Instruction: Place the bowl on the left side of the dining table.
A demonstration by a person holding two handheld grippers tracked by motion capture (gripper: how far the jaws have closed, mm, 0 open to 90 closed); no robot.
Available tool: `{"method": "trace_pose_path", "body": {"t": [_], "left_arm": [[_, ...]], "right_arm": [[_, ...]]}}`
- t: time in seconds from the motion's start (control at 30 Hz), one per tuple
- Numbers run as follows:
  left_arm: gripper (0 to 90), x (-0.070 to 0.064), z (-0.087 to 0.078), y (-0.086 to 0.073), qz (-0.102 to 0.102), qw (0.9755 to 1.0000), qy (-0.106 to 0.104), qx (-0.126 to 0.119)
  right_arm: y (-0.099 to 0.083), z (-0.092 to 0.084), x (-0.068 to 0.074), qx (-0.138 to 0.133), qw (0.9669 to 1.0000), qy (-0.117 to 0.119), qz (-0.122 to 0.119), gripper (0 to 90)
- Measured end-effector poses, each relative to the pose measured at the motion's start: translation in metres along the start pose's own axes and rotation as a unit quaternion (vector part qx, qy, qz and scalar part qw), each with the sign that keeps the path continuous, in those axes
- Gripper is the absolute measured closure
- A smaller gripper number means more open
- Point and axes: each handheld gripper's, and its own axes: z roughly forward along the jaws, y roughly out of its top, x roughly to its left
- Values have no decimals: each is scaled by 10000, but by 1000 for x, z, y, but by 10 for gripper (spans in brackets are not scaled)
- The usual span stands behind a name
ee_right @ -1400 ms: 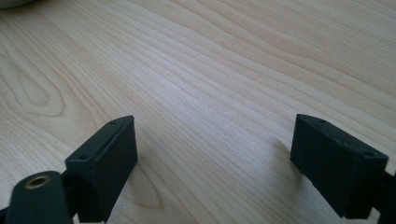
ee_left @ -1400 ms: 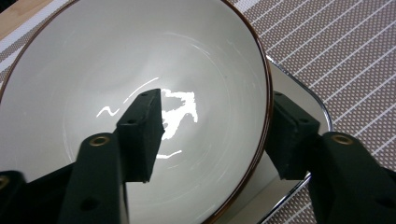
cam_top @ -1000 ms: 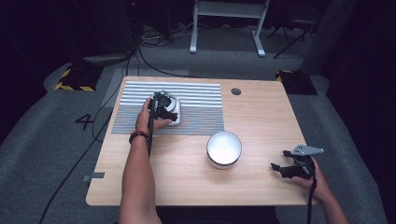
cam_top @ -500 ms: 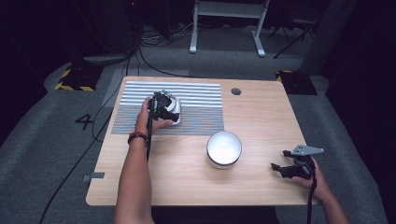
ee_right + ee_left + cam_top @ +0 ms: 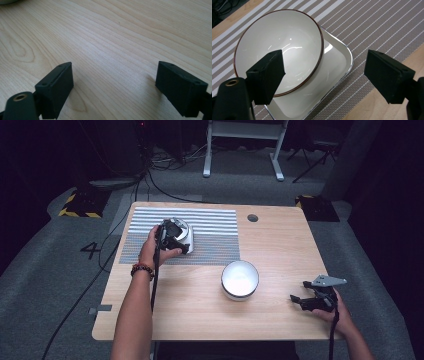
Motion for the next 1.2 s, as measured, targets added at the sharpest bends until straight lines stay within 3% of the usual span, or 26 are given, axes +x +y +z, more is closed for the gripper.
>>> {"method": "trace_pose_path", "body": {"t": [0.07,0.3,0.37,0.43,0.57,0.7,0.83,0.9,0.97,1.03,1.07,1.2], "left_arm": [[169,-2,-3,-1,54,9999,145,-28],[168,-9,-7,-8,77,9999,99,-38],[167,-9,-7,-10,47,10000,-37,-64],[168,-12,-10,-12,76,9999,84,-120],[168,-16,-15,-13,180,9998,42,-99],[167,-20,-19,-16,209,9995,51,-229],[167,-24,-23,-18,211,9996,-122,-121],[167,-25,-26,-19,213,9995,-116,-197],[167,-29,-26,-20,315,9993,27,-210],[167,-32,-25,-22,299,9993,-103,-190],[167,-32,-26,-23,401,9991,-14,-151],[167,-37,-28,-27,356,9990,106,-240]], "right_arm": [[0,0,0,0,10000,2,-2,148],[0,0,0,0,10000,1,-1,148],[0,0,0,0,10000,0,-3,148],[0,0,0,0,10000,1,-2,148],[0,0,0,7,10000,9,-3,148],[0,0,0,6,10000,8,-4,148],[0,0,0,0,10000,3,-1,148],[0,0,0,6,10000,8,-4,148],[0,0,0,6,10000,7,-4,147],[0,0,0,-1,10000,0,0,148],[0,0,0,6,10000,8,-6,148],[0,0,0,6,10000,9,-4,148]]}}
